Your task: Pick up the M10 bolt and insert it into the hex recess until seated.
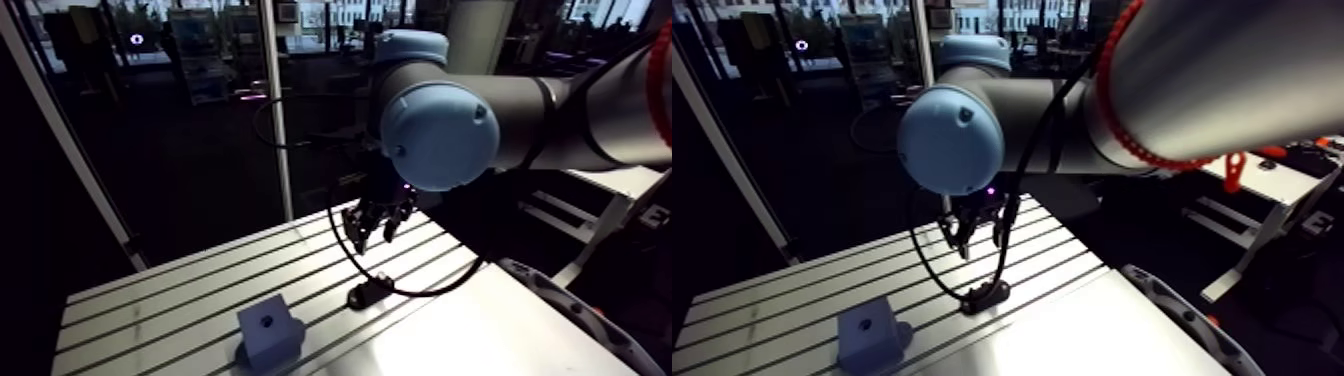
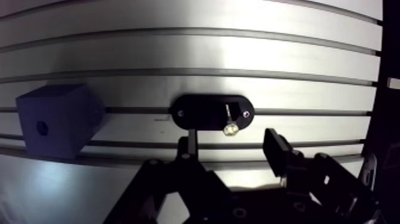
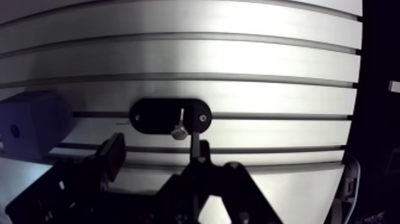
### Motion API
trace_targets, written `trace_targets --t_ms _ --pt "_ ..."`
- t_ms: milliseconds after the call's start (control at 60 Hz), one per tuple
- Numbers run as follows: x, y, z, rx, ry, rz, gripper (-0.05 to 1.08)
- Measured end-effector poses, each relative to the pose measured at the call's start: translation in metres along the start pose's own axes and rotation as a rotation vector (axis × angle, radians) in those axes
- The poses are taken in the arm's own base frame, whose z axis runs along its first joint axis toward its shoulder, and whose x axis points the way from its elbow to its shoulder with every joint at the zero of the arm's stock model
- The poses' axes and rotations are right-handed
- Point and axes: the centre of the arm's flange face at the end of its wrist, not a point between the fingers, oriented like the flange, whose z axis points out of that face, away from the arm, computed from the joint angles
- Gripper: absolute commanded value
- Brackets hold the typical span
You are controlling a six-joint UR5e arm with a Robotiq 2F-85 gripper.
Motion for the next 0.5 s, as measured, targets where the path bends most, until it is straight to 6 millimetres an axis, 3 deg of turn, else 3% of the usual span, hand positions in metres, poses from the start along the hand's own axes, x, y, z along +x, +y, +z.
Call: trace_targets --t_ms 500 --pt "0.000 0.006 0.018 0.007 -0.015 -0.020 0.35"
